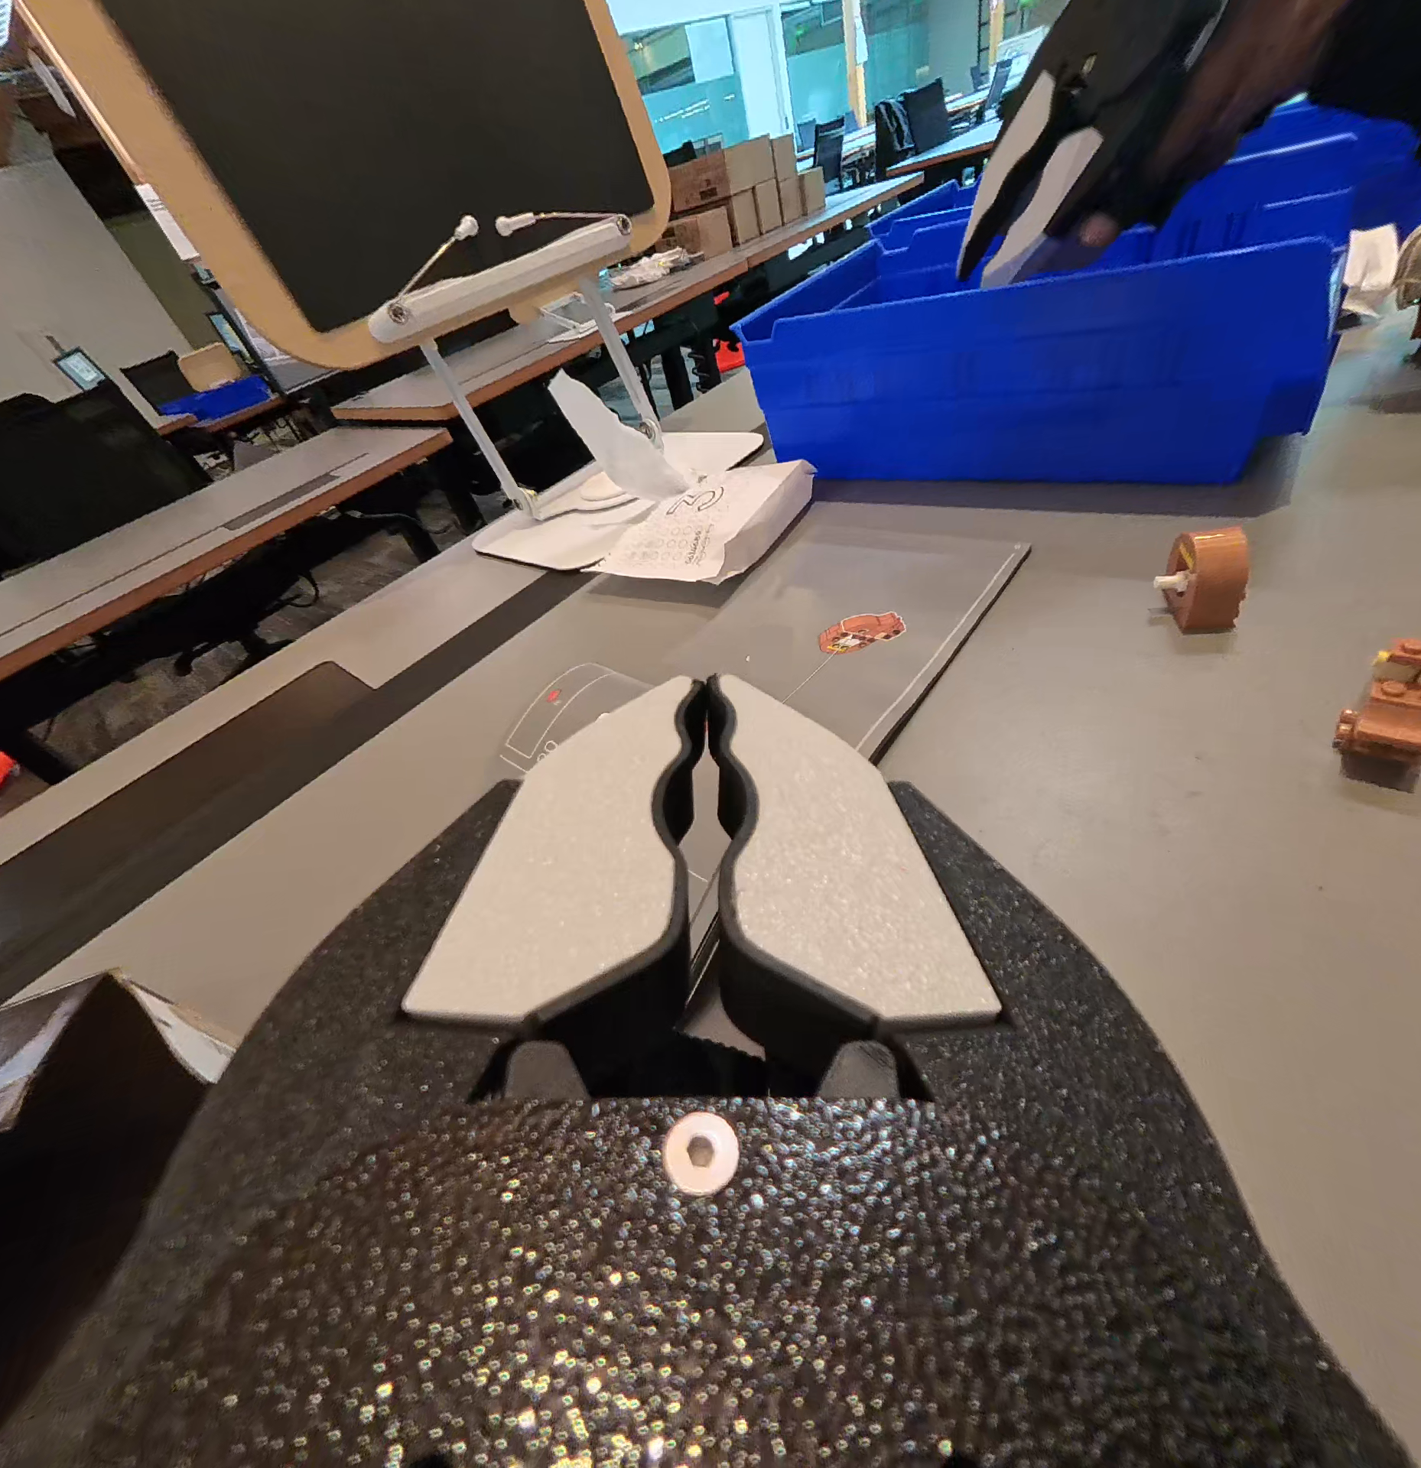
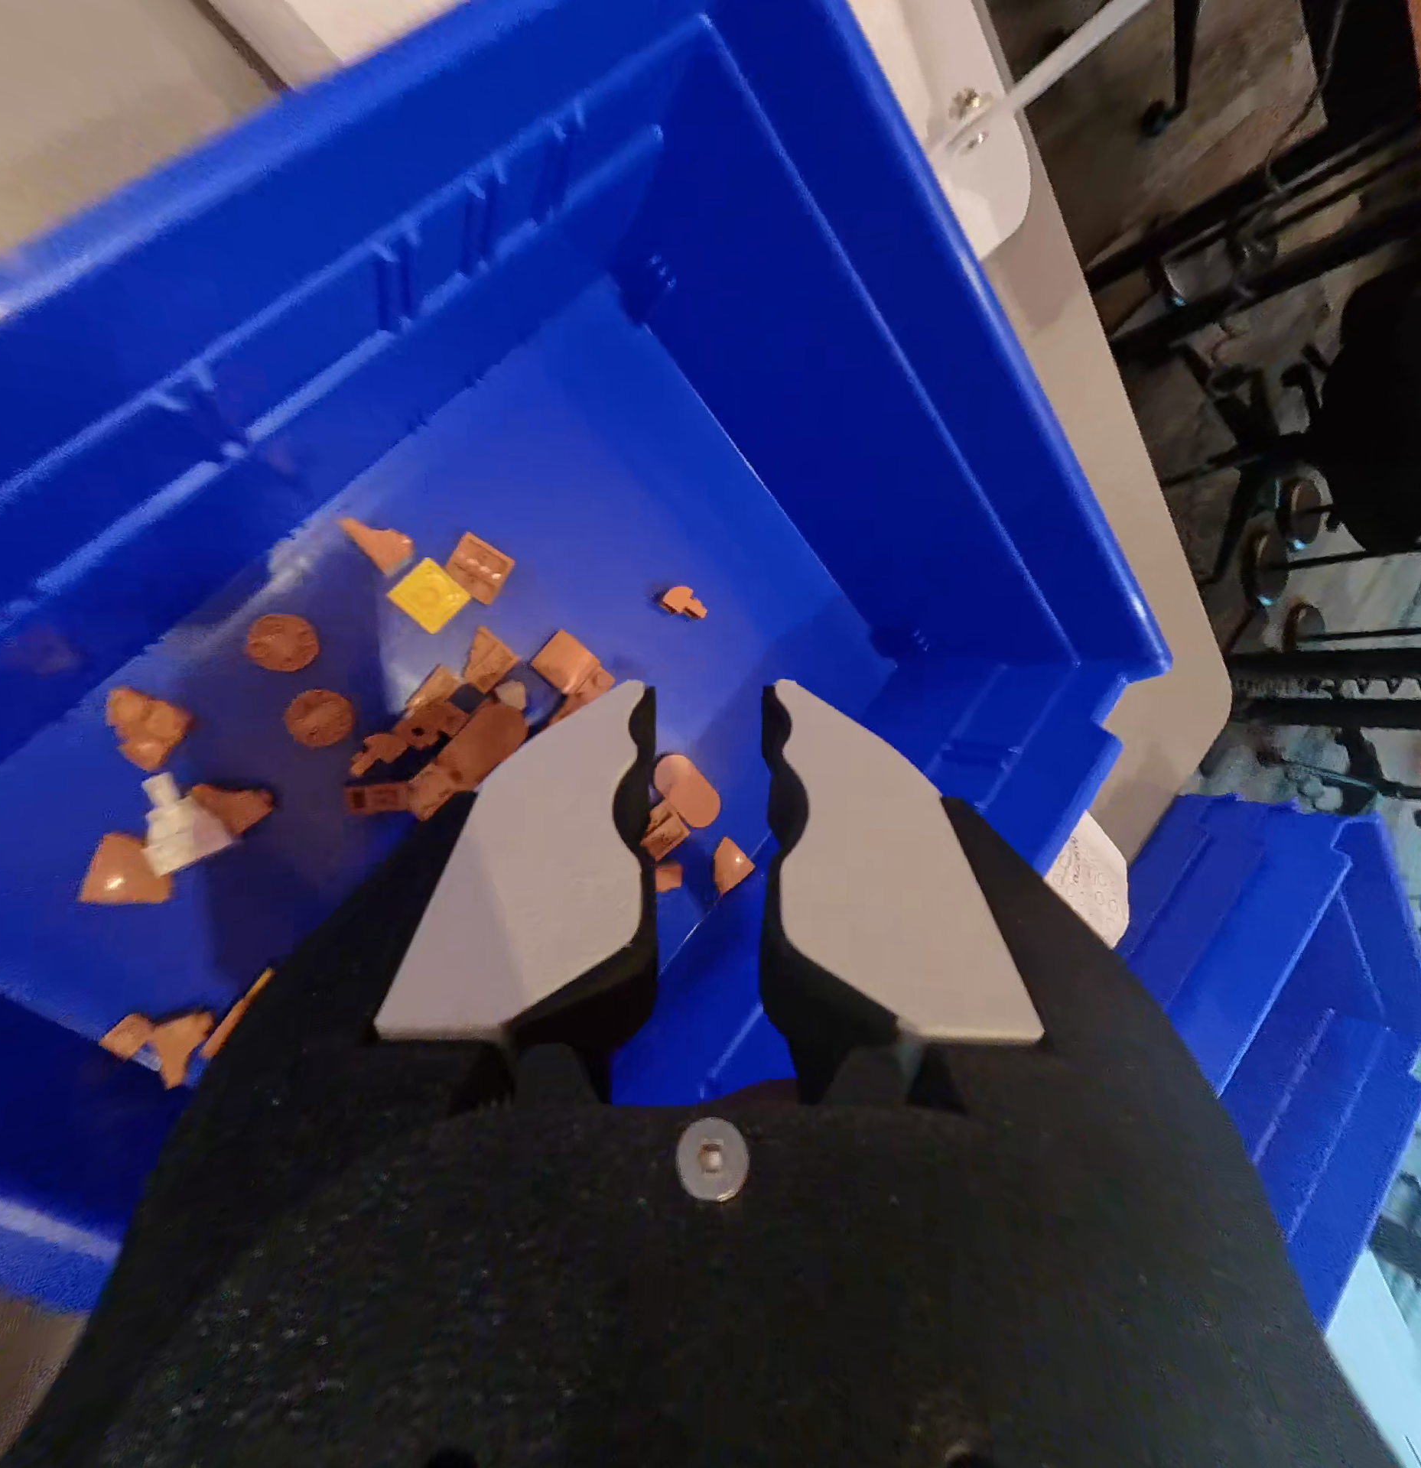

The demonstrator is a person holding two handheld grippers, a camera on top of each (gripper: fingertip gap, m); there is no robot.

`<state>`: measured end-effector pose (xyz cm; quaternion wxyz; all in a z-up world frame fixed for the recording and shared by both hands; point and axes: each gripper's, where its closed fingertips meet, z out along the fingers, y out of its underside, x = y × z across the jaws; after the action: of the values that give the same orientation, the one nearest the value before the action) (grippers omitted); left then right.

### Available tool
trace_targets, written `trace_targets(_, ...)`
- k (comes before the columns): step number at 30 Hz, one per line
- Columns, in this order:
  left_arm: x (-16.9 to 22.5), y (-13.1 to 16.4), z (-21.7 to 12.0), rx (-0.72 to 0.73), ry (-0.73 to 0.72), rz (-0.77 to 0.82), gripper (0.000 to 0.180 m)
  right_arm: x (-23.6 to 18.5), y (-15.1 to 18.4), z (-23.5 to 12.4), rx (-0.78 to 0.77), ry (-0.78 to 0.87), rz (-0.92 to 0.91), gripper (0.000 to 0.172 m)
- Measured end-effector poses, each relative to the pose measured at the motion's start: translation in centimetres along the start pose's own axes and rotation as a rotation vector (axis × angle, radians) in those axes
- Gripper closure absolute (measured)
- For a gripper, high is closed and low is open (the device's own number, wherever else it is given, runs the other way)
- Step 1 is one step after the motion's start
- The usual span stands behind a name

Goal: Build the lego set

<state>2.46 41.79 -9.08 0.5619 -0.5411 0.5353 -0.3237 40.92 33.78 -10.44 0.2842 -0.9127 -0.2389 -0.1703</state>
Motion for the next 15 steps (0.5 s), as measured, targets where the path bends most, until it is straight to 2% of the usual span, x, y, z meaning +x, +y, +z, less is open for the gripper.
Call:
trace_targets(3, 0.2, -0.2, -0.2, 0.012, 0.013, 0.001, 0.180, -0.8, 0.7, -2.2, -0.017, -0.044, -0.038, 0.147)
trace_targets(6, 0.5, -0.3, -0.3, 0.018, 0.028, 0.010, 0.180, -1.9, 3.1, -2.9, -0.123, -0.083, -0.084, 0.149)
trace_targets(12, 1.2, -0.2, -0.4, 0.008, 0.055, 0.018, 0.180, -4.5, 7.1, -1.6, -0.357, -0.186, -0.125, 0.151)
trace_targets(15, 1.3, -0.2, -0.4, 0.002, 0.053, 0.025, 0.180, -5.3, 8.0, -0.9, -0.420, -0.220, -0.131, 0.151)
